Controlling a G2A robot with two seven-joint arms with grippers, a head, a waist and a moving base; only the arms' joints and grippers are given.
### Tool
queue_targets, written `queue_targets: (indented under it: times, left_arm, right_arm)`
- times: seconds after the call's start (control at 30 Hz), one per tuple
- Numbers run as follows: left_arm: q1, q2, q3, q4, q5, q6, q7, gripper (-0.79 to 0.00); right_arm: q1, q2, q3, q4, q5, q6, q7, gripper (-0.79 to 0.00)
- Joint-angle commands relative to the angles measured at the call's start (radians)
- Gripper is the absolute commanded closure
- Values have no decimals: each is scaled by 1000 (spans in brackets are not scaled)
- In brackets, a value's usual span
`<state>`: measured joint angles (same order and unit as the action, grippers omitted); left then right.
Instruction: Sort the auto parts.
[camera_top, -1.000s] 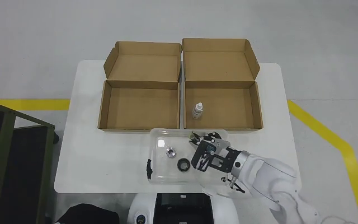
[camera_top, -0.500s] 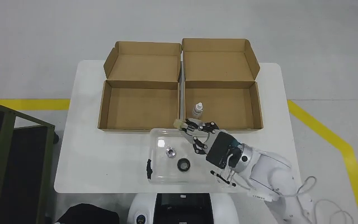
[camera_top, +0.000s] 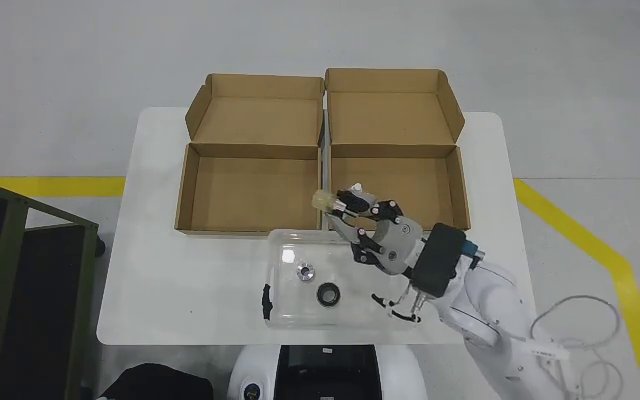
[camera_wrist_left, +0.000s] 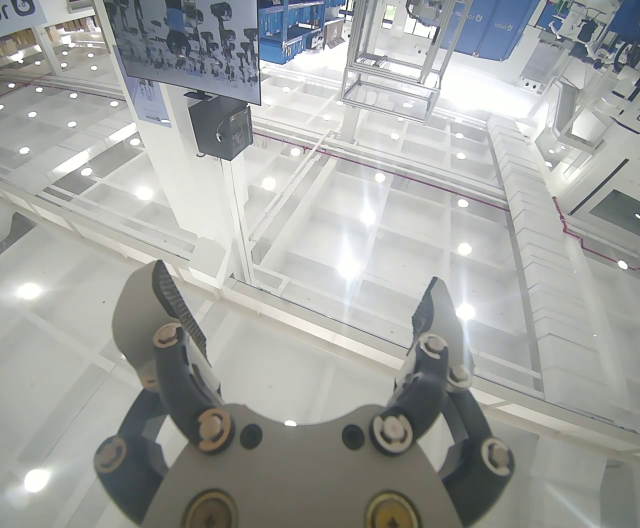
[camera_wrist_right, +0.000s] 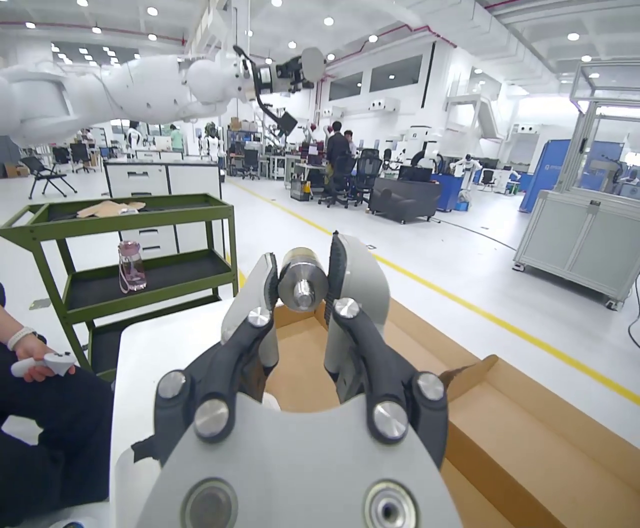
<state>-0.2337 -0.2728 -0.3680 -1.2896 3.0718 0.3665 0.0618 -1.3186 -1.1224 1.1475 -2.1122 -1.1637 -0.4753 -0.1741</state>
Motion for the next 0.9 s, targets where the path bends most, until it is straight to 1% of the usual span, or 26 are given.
queue_targets:
  times: [0.0,0.3,0.4,0.57,0.87]
  left_arm:
    - [0,0,0,0,0,0,0,-785]
    - [0,0,0,0,0,0,0,-785]
    - [0,0,0,0,0,0,0,-785]
    - [0,0,0,0,0,0,0,-785]
    - [0,0,0,0,0,0,0,-785]
  right_arm:
    - [3,-2,1,4,12,4,-16,0]
    - [-5,-8,5,-7,15,19,-27,0]
    - [-16,-7,10,-3,-11,31,-3,0]
    - [-37,-3,34,22,-42,48,110,0]
    - [-83,14,158,60,-74,63,329,0]
